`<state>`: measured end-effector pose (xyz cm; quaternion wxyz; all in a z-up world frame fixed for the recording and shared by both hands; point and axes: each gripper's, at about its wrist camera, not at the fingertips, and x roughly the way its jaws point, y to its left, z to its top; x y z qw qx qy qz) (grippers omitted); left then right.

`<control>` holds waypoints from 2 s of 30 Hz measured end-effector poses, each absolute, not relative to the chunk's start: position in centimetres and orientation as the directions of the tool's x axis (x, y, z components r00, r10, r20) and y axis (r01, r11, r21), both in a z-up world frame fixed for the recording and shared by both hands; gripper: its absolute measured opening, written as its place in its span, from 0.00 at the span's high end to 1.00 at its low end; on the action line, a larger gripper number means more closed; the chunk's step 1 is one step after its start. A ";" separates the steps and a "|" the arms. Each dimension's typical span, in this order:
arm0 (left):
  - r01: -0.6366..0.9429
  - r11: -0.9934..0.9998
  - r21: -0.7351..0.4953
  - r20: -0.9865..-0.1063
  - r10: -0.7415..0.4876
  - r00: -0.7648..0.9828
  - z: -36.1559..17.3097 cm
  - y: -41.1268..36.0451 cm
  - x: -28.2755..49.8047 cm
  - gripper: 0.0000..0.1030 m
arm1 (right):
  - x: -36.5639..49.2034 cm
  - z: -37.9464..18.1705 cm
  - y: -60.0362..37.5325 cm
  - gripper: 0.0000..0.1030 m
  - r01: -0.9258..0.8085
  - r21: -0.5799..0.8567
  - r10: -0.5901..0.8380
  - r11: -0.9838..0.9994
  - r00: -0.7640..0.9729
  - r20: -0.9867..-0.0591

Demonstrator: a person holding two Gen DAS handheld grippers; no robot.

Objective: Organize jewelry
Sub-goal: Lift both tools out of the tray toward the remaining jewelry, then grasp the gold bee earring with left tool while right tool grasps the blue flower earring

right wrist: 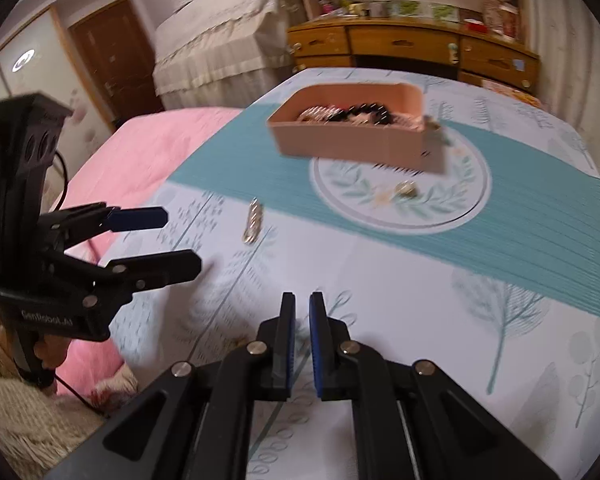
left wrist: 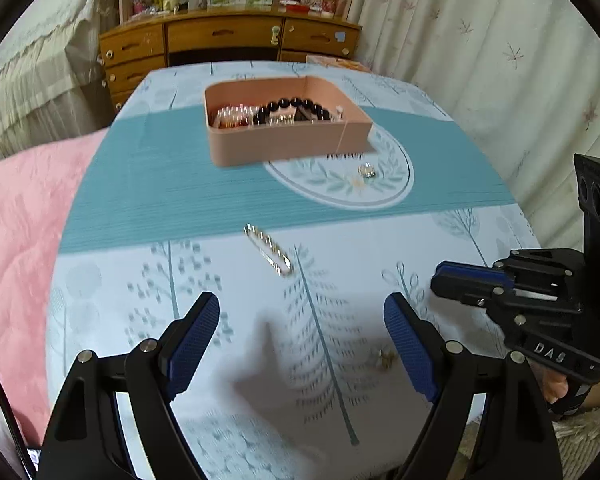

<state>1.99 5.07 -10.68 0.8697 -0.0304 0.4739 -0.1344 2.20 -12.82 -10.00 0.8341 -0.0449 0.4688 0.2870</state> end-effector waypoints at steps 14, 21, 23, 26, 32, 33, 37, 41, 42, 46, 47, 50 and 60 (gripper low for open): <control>0.227 0.951 -0.211 -0.848 -0.294 0.442 -12.5 3.8 -0.7 0.19 | 0.3 -12.3 -11.3 0.70 -0.570 0.078 0.369 0.818 0.417 -0.831; 0.256 0.942 -0.216 -0.856 -0.309 0.415 -13.1 3.0 -1.0 0.19 | 0.5 -12.8 -11.6 0.66 -0.575 0.065 0.373 0.816 0.437 -0.819; 0.267 0.939 -0.216 -0.853 -0.315 0.417 -13.0 2.9 -1.1 0.19 | 0.8 -13.1 -11.7 0.66 -0.577 0.070 0.380 0.814 0.435 -0.816; 0.278 0.934 -0.223 -0.853 -0.325 0.409 -13.0 2.6 -1.2 0.19 | 1.2 -13.4 -11.6 0.66 -0.586 0.067 0.385 0.807 0.438 -0.812; 0.298 0.919 -0.259 -0.858 -0.361 0.366 -13.4 1.9 -1.3 0.31 | 0.8 -13.6 -11.5 0.81 -0.614 0.036 0.398 0.789 0.464 -0.791; 0.301 0.916 -0.264 -0.858 -0.366 0.361 -13.5 1.8 -1.3 0.33 | 0.8 -13.6 -11.6 0.82 -0.614 0.042 0.403 0.788 0.463 -0.790; 0.313 0.905 -0.287 -0.858 -0.388 0.336 -13.6 1.3 -1.2 0.45 | 0.7 -13.6 -12.8 0.82 -0.581 0.064 0.402 0.811 0.476 -0.782; 0.321 0.896 -0.306 -0.858 -0.406 0.314 -13.6 0.6 -1.0 0.46 | 0.5 -13.5 -14.6 0.82 -0.548 0.086 0.402 0.832 0.489 -0.774; 0.321 0.894 -0.311 -0.858 -0.409 0.309 -13.6 0.4 -0.9 0.46 | 0.4 -13.5 -14.9 0.82 -0.541 0.095 0.405 0.836 0.490 -0.772; 0.319 0.890 -0.327 -0.859 -0.420 0.291 -13.7 -0.2 -0.5 0.47 | 0.2 -13.5 -16.2 0.82 -0.518 0.129 0.418 0.845 0.493 -0.763; 0.318 0.889 -0.330 -0.861 -0.422 0.285 -13.8 -0.4 -0.4 0.49 | 0.1 -13.6 -16.4 0.82 -0.515 0.132 0.420 0.847 0.494 -0.762; 0.320 0.884 -0.340 -0.864 -0.428 0.264 -14.0 -1.1 -0.1 0.50 | 0.1 -13.6 -16.9 0.82 -0.508 0.151 0.432 0.848 0.495 -0.754; 0.254 0.909 -0.331 -0.880 -0.395 0.265 -14.5 -1.5 1.5 0.53 | 0.4 -13.8 -18.5 0.82 -0.489 0.217 0.472 0.845 0.491 -0.732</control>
